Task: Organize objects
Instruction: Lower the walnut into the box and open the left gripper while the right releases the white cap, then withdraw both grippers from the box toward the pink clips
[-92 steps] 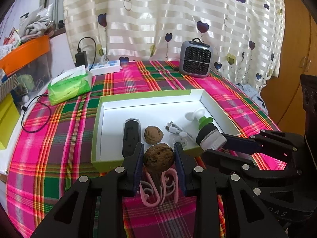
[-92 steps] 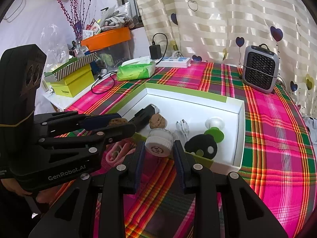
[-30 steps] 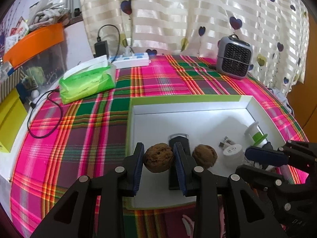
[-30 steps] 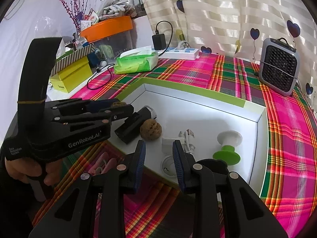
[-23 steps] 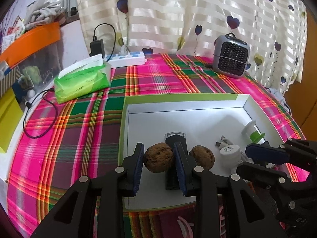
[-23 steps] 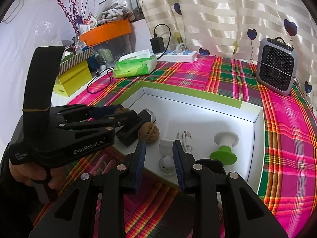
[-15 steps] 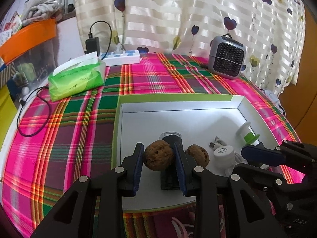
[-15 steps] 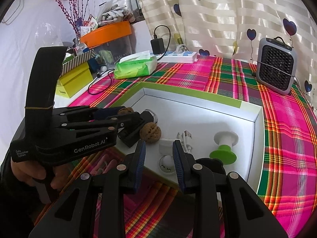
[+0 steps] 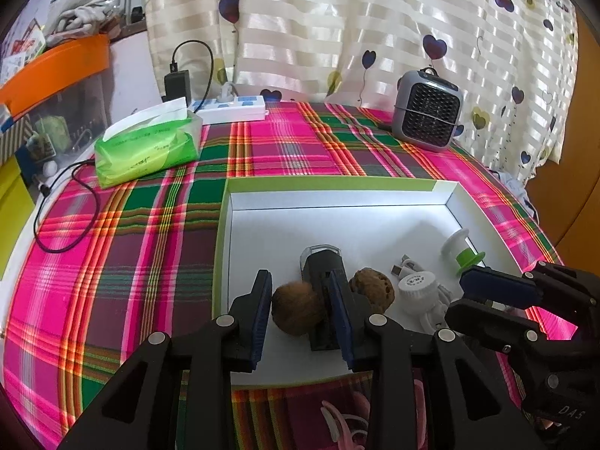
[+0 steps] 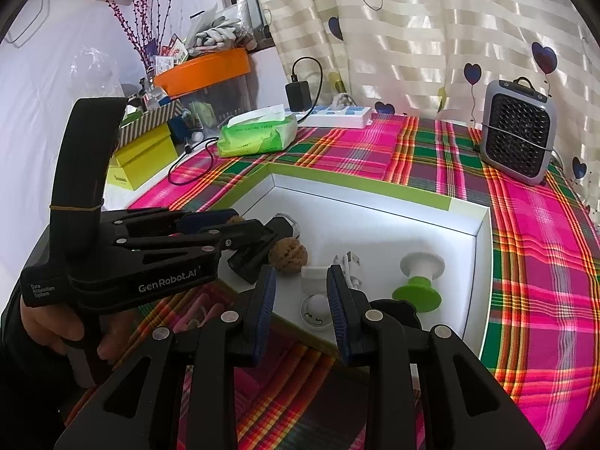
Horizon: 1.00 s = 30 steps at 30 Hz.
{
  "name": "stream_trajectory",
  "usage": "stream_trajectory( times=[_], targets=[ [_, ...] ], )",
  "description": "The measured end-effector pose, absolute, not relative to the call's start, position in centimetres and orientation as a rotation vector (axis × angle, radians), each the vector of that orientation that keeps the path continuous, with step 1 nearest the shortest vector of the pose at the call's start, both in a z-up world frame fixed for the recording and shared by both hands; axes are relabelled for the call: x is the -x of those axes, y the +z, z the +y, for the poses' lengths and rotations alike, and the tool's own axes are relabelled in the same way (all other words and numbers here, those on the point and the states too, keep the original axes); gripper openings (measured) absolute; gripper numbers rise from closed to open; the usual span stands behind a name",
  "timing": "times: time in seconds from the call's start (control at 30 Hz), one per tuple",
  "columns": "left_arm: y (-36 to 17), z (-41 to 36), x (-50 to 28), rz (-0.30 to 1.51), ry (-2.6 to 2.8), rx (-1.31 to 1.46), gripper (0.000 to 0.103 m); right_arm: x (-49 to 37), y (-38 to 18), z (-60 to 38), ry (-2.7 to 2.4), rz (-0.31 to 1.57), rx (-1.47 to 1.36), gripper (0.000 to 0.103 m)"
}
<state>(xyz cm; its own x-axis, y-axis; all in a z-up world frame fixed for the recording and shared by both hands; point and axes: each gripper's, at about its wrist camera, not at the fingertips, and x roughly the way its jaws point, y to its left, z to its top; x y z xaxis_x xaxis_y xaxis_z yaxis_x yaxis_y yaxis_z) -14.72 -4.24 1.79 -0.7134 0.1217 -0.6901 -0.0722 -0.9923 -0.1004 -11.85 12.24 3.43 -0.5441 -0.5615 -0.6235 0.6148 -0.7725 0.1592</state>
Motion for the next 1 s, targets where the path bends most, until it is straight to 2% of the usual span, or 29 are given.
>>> stream_trajectory(
  times=[1.0],
  targets=[
    [3.4,-3.4,9.1,-0.093,2.862,1.097,0.031,8.4,3.5,12.8,-2.308,0.124,-0.886,0.03]
  ],
)
